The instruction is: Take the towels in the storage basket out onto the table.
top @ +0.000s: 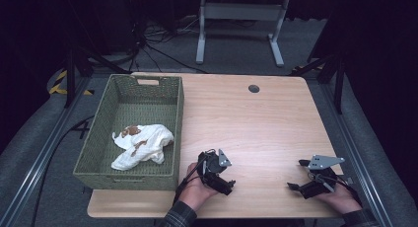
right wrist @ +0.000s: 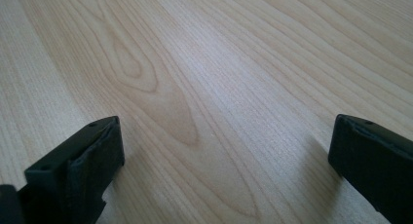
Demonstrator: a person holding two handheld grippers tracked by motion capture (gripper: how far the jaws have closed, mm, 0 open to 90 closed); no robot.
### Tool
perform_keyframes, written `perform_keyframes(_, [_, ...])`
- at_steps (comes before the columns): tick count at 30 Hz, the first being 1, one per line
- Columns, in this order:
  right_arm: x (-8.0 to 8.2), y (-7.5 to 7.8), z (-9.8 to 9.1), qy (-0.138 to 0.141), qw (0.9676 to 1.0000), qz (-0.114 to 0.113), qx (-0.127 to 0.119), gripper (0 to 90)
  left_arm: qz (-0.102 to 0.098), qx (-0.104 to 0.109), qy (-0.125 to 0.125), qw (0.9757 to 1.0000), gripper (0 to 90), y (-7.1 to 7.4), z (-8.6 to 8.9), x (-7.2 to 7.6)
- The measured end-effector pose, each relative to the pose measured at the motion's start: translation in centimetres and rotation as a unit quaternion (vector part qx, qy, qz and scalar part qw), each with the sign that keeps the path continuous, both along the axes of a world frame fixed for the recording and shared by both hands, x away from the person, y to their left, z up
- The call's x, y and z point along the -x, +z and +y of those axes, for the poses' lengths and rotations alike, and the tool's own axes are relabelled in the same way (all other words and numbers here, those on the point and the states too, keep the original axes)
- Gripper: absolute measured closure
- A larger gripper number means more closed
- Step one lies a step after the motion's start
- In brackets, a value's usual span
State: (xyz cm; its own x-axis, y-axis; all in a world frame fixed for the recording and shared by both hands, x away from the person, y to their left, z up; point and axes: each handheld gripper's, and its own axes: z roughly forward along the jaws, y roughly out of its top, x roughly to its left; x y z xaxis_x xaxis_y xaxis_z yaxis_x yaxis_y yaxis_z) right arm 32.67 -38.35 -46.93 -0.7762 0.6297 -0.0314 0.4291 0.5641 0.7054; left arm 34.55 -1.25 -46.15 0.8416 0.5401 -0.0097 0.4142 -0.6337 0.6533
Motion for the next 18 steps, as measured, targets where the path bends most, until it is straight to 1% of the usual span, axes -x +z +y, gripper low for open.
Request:
perform_keyframes(2, [0.0,0.0,0.0,0.000,1.0000,0.000,0.000,0.0,-0.002,0.000,0.002,1.0000,2.7,0.2,0.1,0.0])
perform_keyframes(3, [0.0,0.0,0.0,0.000,1.0000,0.000,0.000,0.0,0.002,-0.003,0.007,1.0000,2.9,0.3,0.2,0.0])
perform_keyframes(4, [0.0,0.0,0.0,0.000,1.0000,0.000,0.000,0.0,-0.002,-0.002,0.005,1.0000,3.0,0.3,0.3,-0.1])
perform_keyframes(6, [0.0,0.0,0.0,0.000,1.0000,0.000,0.000,0.0,0.002,0.000,0.011,0.9999,3.1,0.3,0.5,-0.3])
perform_keyframes(10, [0.0,0.0,0.0,0.000,1.0000,0.000,0.000,0.0,-0.005,0.002,0.017,0.9998,3.1,0.5,0.8,-0.3])
perform_keyframes(18, [0.0,0.0,0.0,-0.001,1.0000,0.002,0.000,0.0,-0.007,0.000,0.026,0.9996,3.2,1.0,1.2,-0.4])
